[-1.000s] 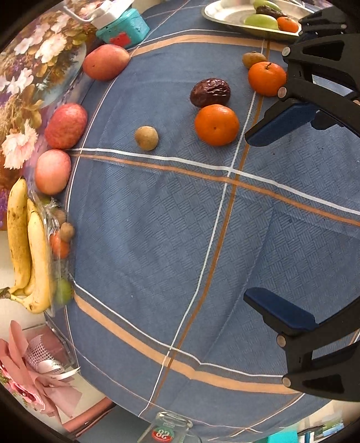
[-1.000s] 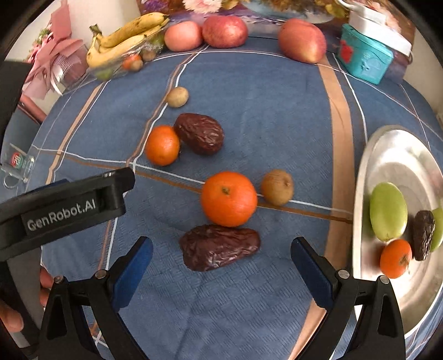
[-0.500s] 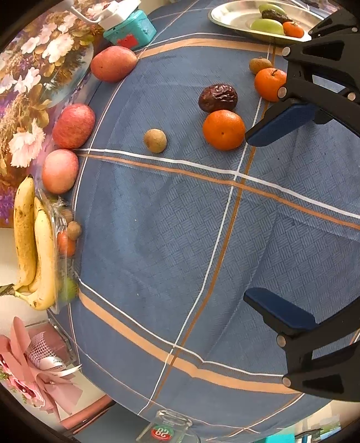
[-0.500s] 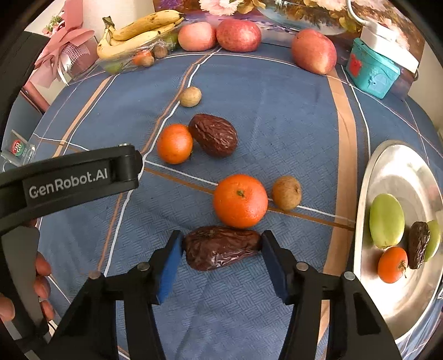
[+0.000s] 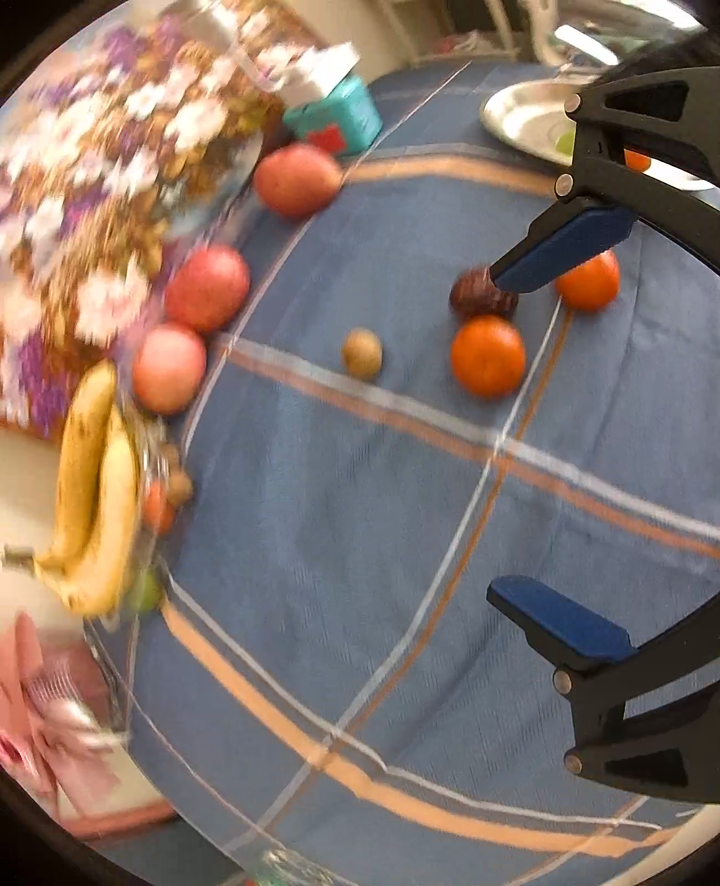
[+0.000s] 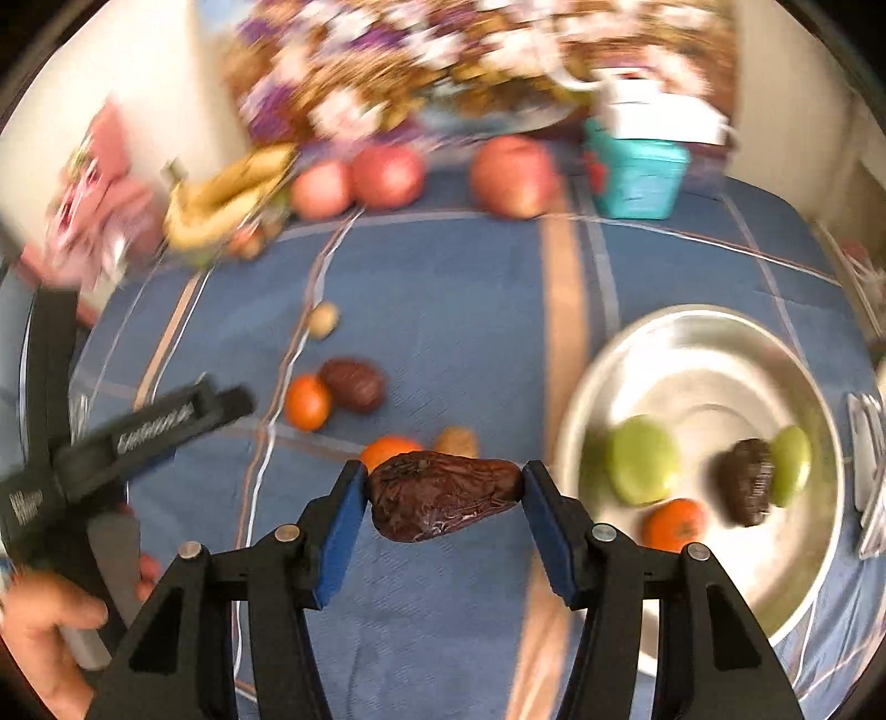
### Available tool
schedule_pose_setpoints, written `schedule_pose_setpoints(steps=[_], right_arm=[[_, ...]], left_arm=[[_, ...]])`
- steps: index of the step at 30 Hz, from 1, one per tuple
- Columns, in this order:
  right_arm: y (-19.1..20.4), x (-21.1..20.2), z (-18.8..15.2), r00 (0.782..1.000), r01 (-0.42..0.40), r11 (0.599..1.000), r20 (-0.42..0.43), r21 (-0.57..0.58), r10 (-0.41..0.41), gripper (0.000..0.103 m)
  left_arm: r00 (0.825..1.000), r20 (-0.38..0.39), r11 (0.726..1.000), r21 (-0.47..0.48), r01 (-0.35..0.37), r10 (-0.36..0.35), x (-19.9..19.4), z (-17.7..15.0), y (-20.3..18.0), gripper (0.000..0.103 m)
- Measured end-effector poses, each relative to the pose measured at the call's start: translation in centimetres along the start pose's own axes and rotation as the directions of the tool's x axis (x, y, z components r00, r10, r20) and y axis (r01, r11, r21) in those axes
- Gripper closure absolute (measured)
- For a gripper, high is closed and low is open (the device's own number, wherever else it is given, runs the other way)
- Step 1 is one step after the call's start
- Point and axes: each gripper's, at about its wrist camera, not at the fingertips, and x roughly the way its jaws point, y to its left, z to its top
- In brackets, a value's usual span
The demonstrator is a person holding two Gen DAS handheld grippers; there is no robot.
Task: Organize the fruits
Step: 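Lift the dried date with the right tool while the left tool grasps a mandarin, then carry date and mandarin over the steel bowl and open both tools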
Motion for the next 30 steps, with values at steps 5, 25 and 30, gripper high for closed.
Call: schedule_pose_setpoints(steps=[5, 25, 30], right_arm=[[-3.6, -1.4, 1.5, 0.998, 0.03, 0.992, 0.045, 0.12, -0.036, 0.044], [-8.0, -2.0, 1.0, 0.998, 0.005, 0.96, 0.052, 0.278, -0.02, 0.044], [-8.2, -1.9, 1.0, 0.999, -0.02, 0.956, 0.05, 0.292, 0.006, 0.044]], left_arm=[[0.999, -0.014, 0.996, 0.077, 0.037, -0.036, 0.3, -0.8, -3.1, 0.0], [0.982, -0.153, 0.989, 0.074, 0.125, -0.113, 3.3, -4.3, -7.0, 0.051], [0.974, -0.171, 0.985, 0.06, 0.163, -0.151, 3.5, -4.8, -7.0, 0.062]])
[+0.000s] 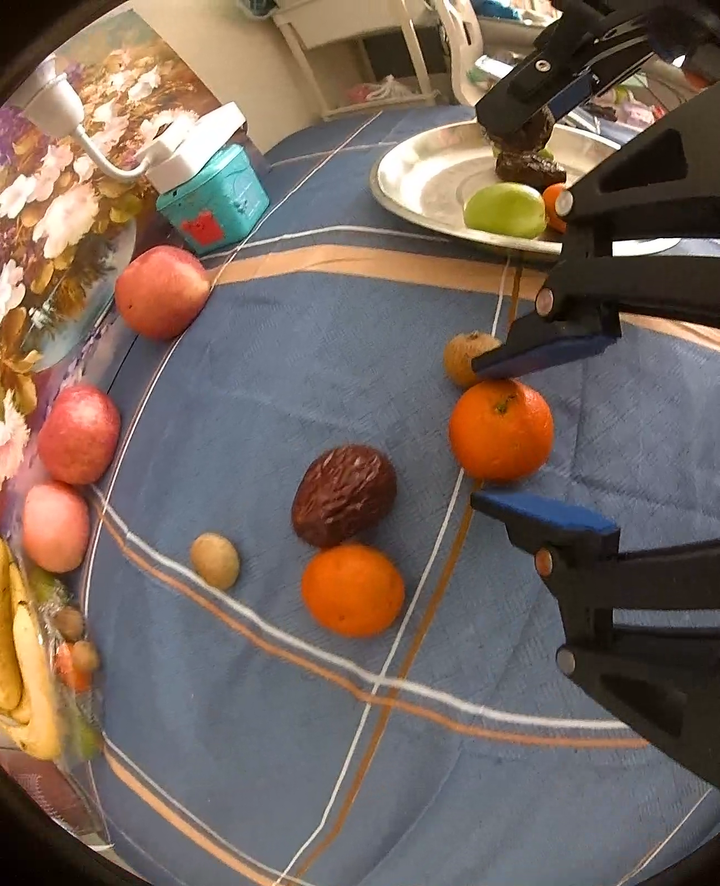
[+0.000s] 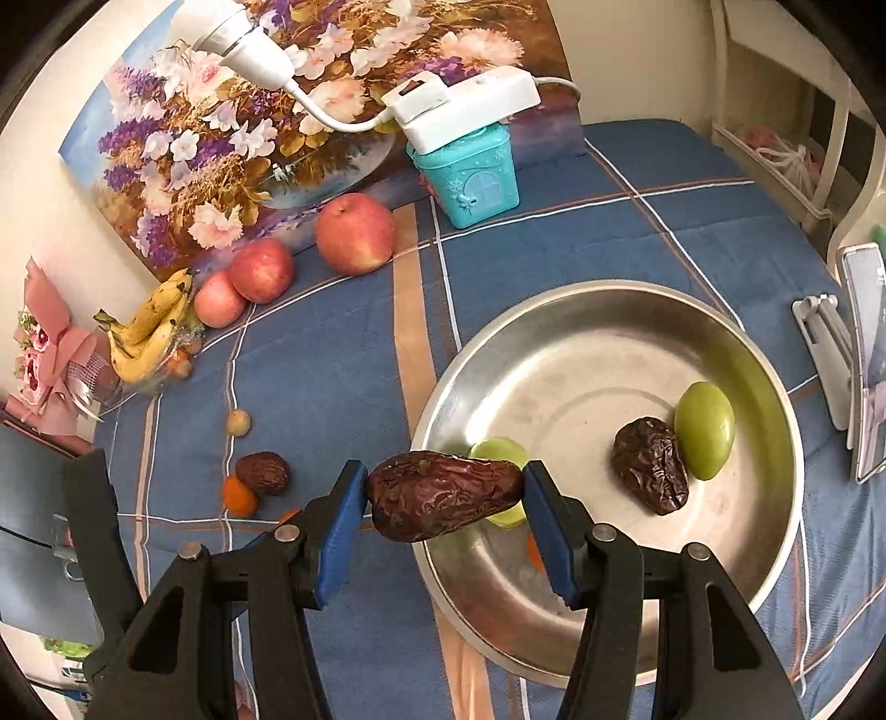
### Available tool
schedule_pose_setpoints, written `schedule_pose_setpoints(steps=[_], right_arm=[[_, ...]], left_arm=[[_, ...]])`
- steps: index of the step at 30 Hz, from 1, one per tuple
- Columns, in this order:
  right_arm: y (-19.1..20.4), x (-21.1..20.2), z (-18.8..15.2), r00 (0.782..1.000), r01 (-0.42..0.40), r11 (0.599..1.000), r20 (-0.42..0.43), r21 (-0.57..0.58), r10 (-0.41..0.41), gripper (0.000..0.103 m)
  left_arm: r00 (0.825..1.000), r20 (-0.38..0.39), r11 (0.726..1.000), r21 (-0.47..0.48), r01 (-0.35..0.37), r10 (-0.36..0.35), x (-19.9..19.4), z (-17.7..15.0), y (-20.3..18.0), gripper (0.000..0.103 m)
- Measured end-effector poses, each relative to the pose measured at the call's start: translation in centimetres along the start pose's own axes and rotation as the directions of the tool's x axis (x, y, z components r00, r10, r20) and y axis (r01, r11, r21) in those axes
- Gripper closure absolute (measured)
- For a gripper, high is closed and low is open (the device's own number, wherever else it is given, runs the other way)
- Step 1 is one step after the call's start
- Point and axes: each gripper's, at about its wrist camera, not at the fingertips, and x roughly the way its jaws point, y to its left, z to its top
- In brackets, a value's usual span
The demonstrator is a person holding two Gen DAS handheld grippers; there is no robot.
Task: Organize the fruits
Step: 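Carry date and mandarin over the steel bowl and open both tools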
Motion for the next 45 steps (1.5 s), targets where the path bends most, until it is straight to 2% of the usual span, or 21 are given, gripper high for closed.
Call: schedule_pose_setpoints(steps=[8, 14, 18, 21, 25, 28, 35, 41, 45], right_arm=[[-1.2, 0.0, 0.5, 1.0, -0.023, 0.999, -0.011, 0.029, 0.023, 0.044], [-3.4, -0.4, 0.9, 0.999, -0.033, 0.995, 0.0, 0.095, 0.034, 0.044], [-5.7, -0.2, 0.8, 1.0, -0.025, 0.986, 0.003, 0.164, 0.025, 0.044], [-7.5, -0.5, 0.6, 1.0, 0.003, 0.978, 0.013, 0.208, -0.005, 0.044], [-9.3, -1.4, 1.1, 0.999, 0.027, 0.967, 0.035, 0.252, -0.037, 0.044], [-9.7, -1.5, 1.2, 0.998, 0.041, 0.965, 0.033, 0.257, -0.052, 0.044], [-8.9, -0.8, 1.3, 0.999, 0.039, 0.972, 0.003, 0.234, -0.041, 0.044], [-8.3, -0.8, 1.1, 0.998, 0.06, 0.978, -0.008, 0.202, -0.059, 0.043], [-8.3, -0.5, 1.1, 0.998, 0.069, 0.978, -0.016, 0.199, -0.067, 0.043]], left_arm=[[0.998, 0.049, 0.999, -0.014, -0.032, 0.033, -1.5, -0.1, 0.3, 0.063], [0.998, 0.064, 0.999, 0.039, 0.003, -0.006, -2.7, -0.6, -1.2, 0.063], [0.996, 0.052, 0.989, 0.13, 0.068, -0.076, -3.0, -1.4, -4.2, 0.063], [0.993, 0.04, 0.967, 0.236, 0.099, -0.111, -3.0, -2.6, -7.4, 0.063], [0.993, 0.026, 0.934, 0.341, 0.104, -0.119, -2.2, -3.7, -10.7, 0.063], [0.994, 0.019, 0.921, 0.379, 0.088, -0.103, -1.9, -4.4, -11.3, 0.063], [0.995, -0.001, 0.928, 0.361, 0.093, -0.099, -1.1, -4.2, -10.7, 0.06], [0.995, 0.015, 0.929, 0.358, 0.091, -0.103, -1.5, -3.9, -10.5, 0.058], [0.995, 0.025, 0.941, 0.327, 0.084, -0.098, -1.7, -3.4, -9.7, 0.058]])
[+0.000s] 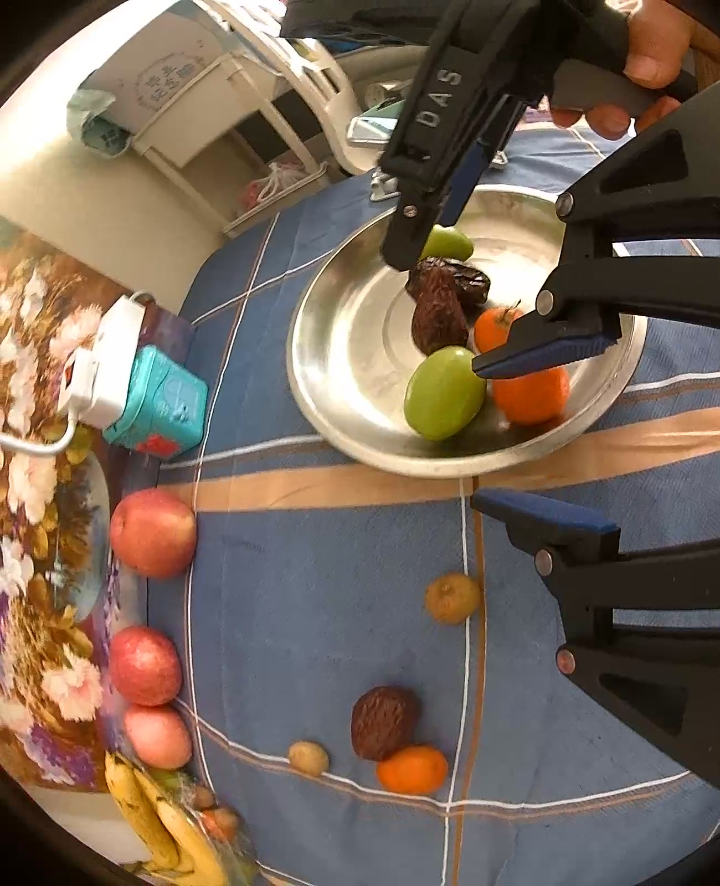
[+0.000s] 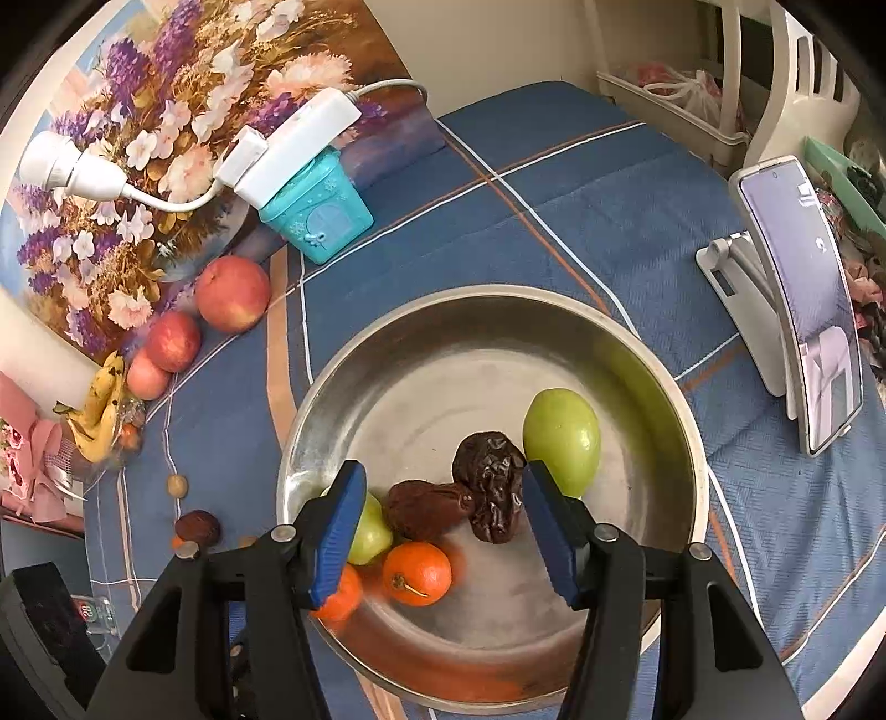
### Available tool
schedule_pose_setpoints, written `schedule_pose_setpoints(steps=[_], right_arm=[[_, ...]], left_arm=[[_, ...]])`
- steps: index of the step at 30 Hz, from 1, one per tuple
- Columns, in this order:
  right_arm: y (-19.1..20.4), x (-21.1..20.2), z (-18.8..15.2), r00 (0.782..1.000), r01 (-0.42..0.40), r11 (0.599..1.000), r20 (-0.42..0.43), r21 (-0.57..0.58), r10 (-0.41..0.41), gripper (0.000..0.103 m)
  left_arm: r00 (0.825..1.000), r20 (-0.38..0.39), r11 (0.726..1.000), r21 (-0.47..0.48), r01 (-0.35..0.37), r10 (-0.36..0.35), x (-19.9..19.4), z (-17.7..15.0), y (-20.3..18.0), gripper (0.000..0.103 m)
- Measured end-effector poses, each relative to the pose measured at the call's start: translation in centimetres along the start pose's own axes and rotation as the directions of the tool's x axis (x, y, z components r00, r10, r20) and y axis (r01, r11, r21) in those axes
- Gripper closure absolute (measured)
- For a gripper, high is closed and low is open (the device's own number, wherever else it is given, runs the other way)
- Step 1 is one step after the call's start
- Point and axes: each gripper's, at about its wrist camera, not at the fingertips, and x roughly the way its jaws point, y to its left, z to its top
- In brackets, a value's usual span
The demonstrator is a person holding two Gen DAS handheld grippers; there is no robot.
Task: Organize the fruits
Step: 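Carry date and mandarin over the steel bowl and open both tools, then move both open tools back toward the loose fruit on the cloth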
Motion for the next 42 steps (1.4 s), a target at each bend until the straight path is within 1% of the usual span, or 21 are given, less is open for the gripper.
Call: schedule_pose_setpoints(steps=[2, 3, 6, 7, 9, 11, 13, 15, 16, 17, 18, 19, 21, 23, 26, 28, 29, 35, 36, 38, 42], right_arm=[[0.1, 0.2, 0.0, 1.0, 0.007, 1.0, -0.003, -0.005, -0.007, 0.043], [0.1, 0.2, -0.1, 1.0, 0.01, 1.0, -0.006, -0.008, -0.01, 0.043], [0.4, 0.5, -0.3, 1.0, 0.019, 0.999, -0.016, -0.026, -0.019, 0.043], [0.5, 0.5, -0.3, 1.0, 0.022, 0.999, -0.018, -0.032, -0.022, 0.043], [0.7, 0.6, -0.4, 0.999, 0.028, 0.999, -0.02, -0.044, -0.028, 0.043], [1.0, 0.6, -0.4, 0.999, 0.031, 0.998, -0.019, -0.057, -0.032, 0.043], [1.4, 0.6, -0.5, 0.999, 0.037, 0.996, -0.021, -0.076, -0.038, 0.043], [1.7, 0.7, -0.6, 0.999, 0.039, 0.995, -0.024, -0.093, -0.041, 0.043], [1.9, 0.7, -0.7, 0.999, 0.038, 0.994, -0.025, -0.101, -0.041, 0.043], [2.1, 0.7, -0.7, 0.999, 0.041, 0.993, -0.026, -0.109, -0.044, 0.043], [2.2, 0.7, -0.8, 0.999, 0.044, 0.992, -0.026, -0.116, -0.047, 0.042], [2.4, 0.7, -0.8, 0.998, 0.049, 0.991, -0.025, -0.128, -0.052, 0.04], [2.8, 0.8, -0.8, 0.998, 0.056, 0.987, -0.018, -0.149, -0.06, 0.023], [3.1, 0.8, -0.9, 0.998, 0.06, 0.984, -0.013, -0.168, -0.063, 0.02], [3.4, 1.0, -1.0, 0.997, 0.074, 0.979, -0.009, -0.192, -0.077, 0.02], [3.6, 1.1, -1.1, 0.996, 0.085, 0.974, 0.0, -0.211, -0.087, 0.012], [3.8, 1.1, -1.2, 0.996, 0.087, 0.972, 0.007, -0.22, -0.088, 0.006], [4.4, 0.3, -1.4, 0.997, 0.048, 0.971, 0.065, -0.234, -0.033, 0.006], [4.6, 0.2, -1.5, 0.996, 0.055, 0.969, 0.075, -0.24, -0.038, 0.006], [4.8, 0.1, -1.5, 0.996, 0.057, 0.969, 0.086, -0.24, -0.037, 0.006], [5.2, 0.2, -1.6, 0.996, 0.033, 0.969, 0.092, -0.246, -0.011, 0.006]], left_arm=[[1.0, 0.006, 1.0, -0.026, -0.014, 0.014, -0.3, 0.2, 0.8, 0.057], [1.0, 0.011, 0.999, -0.044, -0.027, 0.028, -0.4, 0.3, 1.4, 0.054], [0.995, 0.017, 0.99, -0.1, -0.098, 0.1, -0.8, 0.6, 3.2, 0.05], [0.989, 0.02, 0.982, -0.12, -0.146, 0.149, -1.0, 0.7, 4.0, 0.05], [0.981, 0.024, 0.97, -0.155, -0.189, 0.195, -1.4, 0.9, 5.3, 0.05], [0.968, 0.029, 0.95, -0.201, -0.24, 0.251, -2.1, 1.0, 7.0, 0.048], [0.951, 0.03, 0.924, -0.248, -0.292, 0.309, -2.9, 1.2, 8.7, 0.042], [0.936, 0.03, 0.901, -0.286, -0.327, 0.35, -3.5, 1.3, 10.0, 0.029], [0.927, 0.027, 0.885, -0.312, -0.346, 0.373, -3.8, 1.3, 10.9, 0.025], [0.917, 0.019, 0.864, -0.343, -0.369, 0.399, -4.0, 1.3, 11.7, 0.016], [0.911, 0.013, 0.851, -0.362, -0.38, 0.412, -4.2, 1.2, 12.5, 0.011], [0.907, 0.007, 0.84, -0.379, -0.387, 0.421, -4.4, 1.0, 13.2, 0.009], [0.9, -0.002, 0.825, -0.398, -0.401, 0.436, -4.5, 0.7, 13.9, 0.004], [0.892, -0.003, 0.813, -0.409, -0.414, 0.453, -4.7, 0.6, 14.3, 0.0], [0.88, 0.001, 0.804, -0.406, -0.434, 0.476, -4.9, 0.7, 14.3, 0.0], [0.873, 0.003, 0.802, -0.396, -0.446, 0.487, -4.9, 0.9, 14.4, 0.0], [0.871, 0.004, 0.803, -0.39, -0.451, 0.491, -4.9, 0.9, 14.4, 0.0], [0.865, 0.022, 0.811, -0.36, -0.46, 0.501, -5.3, 1.3, 14.2, 0.0], [0.866, 0.026, 0.814, -0.357, -0.459, 0.499, -5.3, 1.4, 14.2, 0.0], [0.875, 0.038, 0.827, -0.347, -0.442, 0.483, -5.4, 1.5, 14.3, 0.0], [0.886, 0.068, 0.846, -0.335, -0.414, 0.46, -5.8, 1.6, 14.5, 0.0]])
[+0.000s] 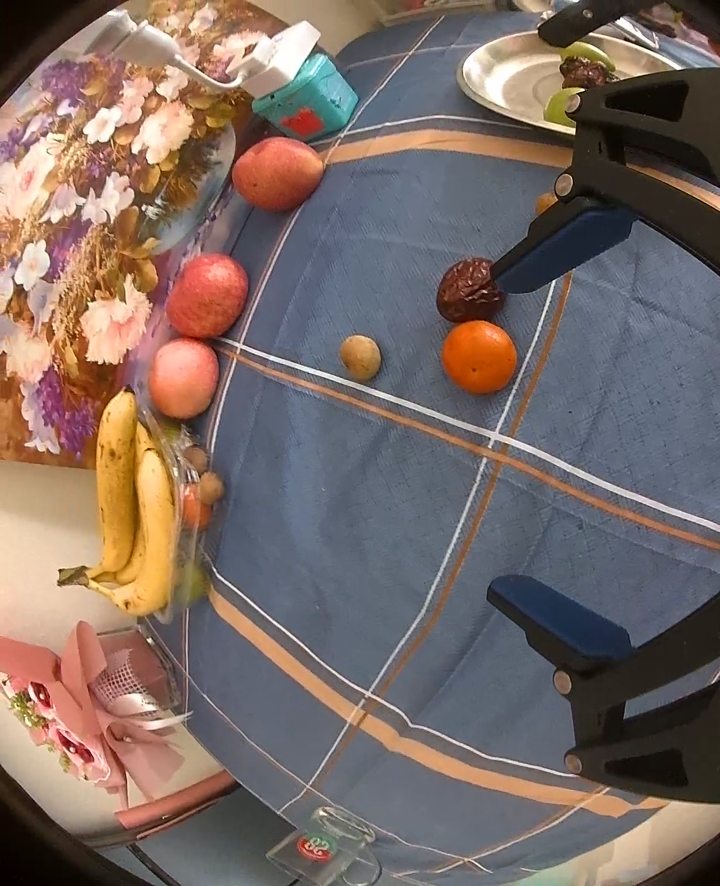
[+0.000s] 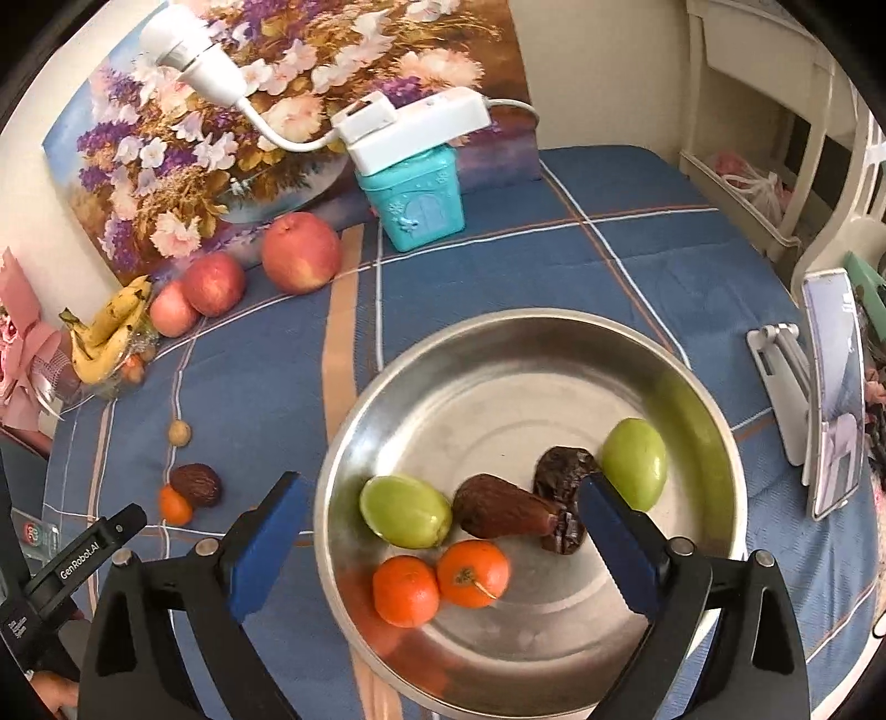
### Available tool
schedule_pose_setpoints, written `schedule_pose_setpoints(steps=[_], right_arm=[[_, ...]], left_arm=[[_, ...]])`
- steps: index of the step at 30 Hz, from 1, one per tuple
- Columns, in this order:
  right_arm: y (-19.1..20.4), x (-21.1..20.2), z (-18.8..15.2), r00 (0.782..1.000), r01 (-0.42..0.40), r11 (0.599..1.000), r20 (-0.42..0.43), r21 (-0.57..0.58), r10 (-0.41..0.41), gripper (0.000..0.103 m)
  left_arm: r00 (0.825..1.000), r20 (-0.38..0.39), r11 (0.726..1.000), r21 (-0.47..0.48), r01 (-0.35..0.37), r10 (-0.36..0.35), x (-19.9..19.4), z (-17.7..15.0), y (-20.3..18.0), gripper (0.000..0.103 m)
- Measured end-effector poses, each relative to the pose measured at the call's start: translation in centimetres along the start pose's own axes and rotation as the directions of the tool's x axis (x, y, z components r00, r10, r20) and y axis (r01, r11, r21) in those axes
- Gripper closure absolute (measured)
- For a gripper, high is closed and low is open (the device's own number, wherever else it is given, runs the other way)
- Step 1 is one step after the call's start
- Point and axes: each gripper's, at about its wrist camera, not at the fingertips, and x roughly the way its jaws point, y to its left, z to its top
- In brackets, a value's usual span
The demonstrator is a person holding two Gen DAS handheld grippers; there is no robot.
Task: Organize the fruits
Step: 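Move both open tools back toward the loose fruit on the cloth, then grasp a mandarin with the left tool while the right tool grasps a small brown kiwi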
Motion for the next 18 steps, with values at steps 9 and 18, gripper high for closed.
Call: schedule_pose_setpoints(steps=[9, 18], right_arm=[[4.5, 0.0, -0.3, 0.997, -0.042, 0.989, 0.057, -0.14, 0.05, 0.006], [9.8, 0.3, -1.5, 0.99, -0.11, 0.949, 0.05, -0.295, 0.13, 0.006]], left_arm=[[0.98, -0.009, 0.968, -0.156, 0.197, -0.201, 0.3, 1.1, 2.0, 0.0], [0.98, -0.003, 0.973, -0.123, 0.195, -0.197, 1.1, 1.6, 2.2, 0.0]])
